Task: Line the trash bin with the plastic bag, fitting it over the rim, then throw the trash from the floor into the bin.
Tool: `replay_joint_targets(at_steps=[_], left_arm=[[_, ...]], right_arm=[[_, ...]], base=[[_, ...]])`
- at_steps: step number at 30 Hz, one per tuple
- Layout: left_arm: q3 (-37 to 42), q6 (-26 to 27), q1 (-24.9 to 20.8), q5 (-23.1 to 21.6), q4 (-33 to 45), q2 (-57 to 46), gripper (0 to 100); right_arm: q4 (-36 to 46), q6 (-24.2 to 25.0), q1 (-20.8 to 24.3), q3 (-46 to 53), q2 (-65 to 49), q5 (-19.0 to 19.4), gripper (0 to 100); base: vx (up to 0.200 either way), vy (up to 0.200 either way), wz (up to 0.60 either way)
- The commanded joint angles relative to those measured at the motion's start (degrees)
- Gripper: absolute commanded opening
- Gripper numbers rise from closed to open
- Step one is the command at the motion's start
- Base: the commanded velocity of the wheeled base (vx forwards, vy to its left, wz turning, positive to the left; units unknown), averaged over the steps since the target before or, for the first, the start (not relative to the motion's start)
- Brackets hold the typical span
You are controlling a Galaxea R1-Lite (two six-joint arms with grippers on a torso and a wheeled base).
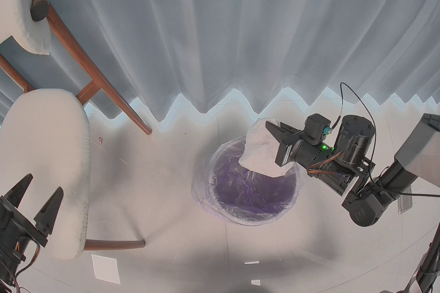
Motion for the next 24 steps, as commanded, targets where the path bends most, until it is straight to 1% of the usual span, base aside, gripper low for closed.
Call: replay_joint_targets(at_steps=[1, 2, 3, 4, 5, 6, 7, 10, 11, 13, 14, 15, 16, 18, 19, 20, 21, 22, 23, 24], left_arm=[[-0.83, 0.66, 0.96, 0.28, 10.59, -12.74, 100], [-1.45, 0.92, 1.04, 0.36, 13.49, -14.41, 100], [-1.54, 1.01, 1.04, 0.36, 14.28, -14.84, 100], [-1.98, 1.98, 1.22, 0.36, 17.88, -17.31, 100], [-1.98, 1.98, 1.22, 0.36, 17.88, -17.31, 100], [-1.89, 2.95, 1.22, 0.36, 22.28, -20.65, 100], [-1.89, 3.03, 1.22, 0.36, 24.3, -22.32, 100], [-1.54, 3.03, 1.31, 0.36, 29.66, -26.53, 100], [-1.54, 3.03, 1.31, 0.36, 29.66, -26.53, 100], [-1.27, 3.03, 1.66, 0.45, 35.99, -31.54, 100], [-1.27, 3.03, 1.66, 0.45, 36.34, -31.81, 100], [-1.27, 3.03, 2.27, 0.45, 40.29, -35.24, 100], [-1.1, 3.12, 2.71, 0.36, 42.49, -37.26, 100], [-0.83, 3.12, 3.24, 0.36, 45.04, -39.81, 100], [0.13, 3.3, 3.24, 0.8, 47.68, -43.15, 100], [0.66, 3.91, 2.8, 2.03, 48.47, -44.73, 100], [0.66, 4.53, 2.54, 3.62, 48.47, -44.73, 100], [0.75, 4.62, 2.54, 4.14, 48.47, -44.73, 100], [0.84, 4.53, 2.54, 6.34, 48.12, -44.73, 100], [0.84, 4.53, 2.54, 7.13, 48.03, -44.73, 100]], right_arm=[[-3.82, -2.49, -0.06, 0.28, 2.66, 2.45, 0], [-4.7, -2.75, -0.15, 0.28, 3.01, 3.07, 0], [-4.97, -2.93, -0.15, 0.37, 3.09, 3.16, 0], [-6.72, -3.37, -0.15, 0.81, 3.71, 3.6, 0], [-6.72, -3.37, -0.15, 0.81, 3.71, 3.6, 0], [-9.62, -4.07, -0.15, 1.77, 4.41, 4.04, 0], [-10.5, -4.16, -0.15, 2.3, 4.5, 4.21, 0], [-11.29, -4.16, 0.03, 3.62, 4.15, 4.83, 0], [-11.29, -4.16, 0.03, 3.62, 4.15, 4.83, 0], [-11.91, -4.16, -0.24, 3.8, 4.24, 4.83, 0], [-12.0, -4.16, -0.33, 3.8, 4.24, 4.83, 0], [-12.17, -4.16, -0.41, 3.36, 4.33, 5.0, 0], [-12.26, -4.16, -0.41, 3.18, 4.33, 5.09, 0], [-12.26, -4.16, -0.41, 3.09, 4.33, 5.18, 0], [-12.35, -4.16, -0.41, 2.92, 4.24, 5.44, 0], [-12.35, -4.25, -0.41, 2.83, 4.24, 5.44, 0], [-12.35, -4.25, -0.41, 3.0, 4.24, 5.53, 0], [-12.35, -4.25, -0.41, 3.0, 4.24, 5.53, 0], [-12.52, -4.34, -0.41, 3.18, 4.33, 5.53, 0], [-12.61, -4.34, -0.41, 3.18, 4.41, 5.62, 0]], base=[[0.0, 0.0, 0.0], [0.0, 0.0, 0.0], [0.0, 0.0, 0.0], [0.0, 0.0, 0.0], [0.0, 0.0, 0.0], [0.0, 0.0, 0.0], [0.0, 0.0, 0.0], [0.0, 0.0, 0.0], [0.0, 0.0, 0.0], [0.0, 0.0, 0.0], [0.0, 0.0, 0.0], [0.0, 0.0, 0.0], [0.0, 0.0, 0.0], [0.0, 0.0, 0.0], [0.0, 0.0, 0.0], [0.0, 0.0, 0.0], [0.0, 0.0, 0.0], [0.0, 0.0, 0.0], [0.0, 0.0, 0.0], [0.0, 0.0, 0.0]])
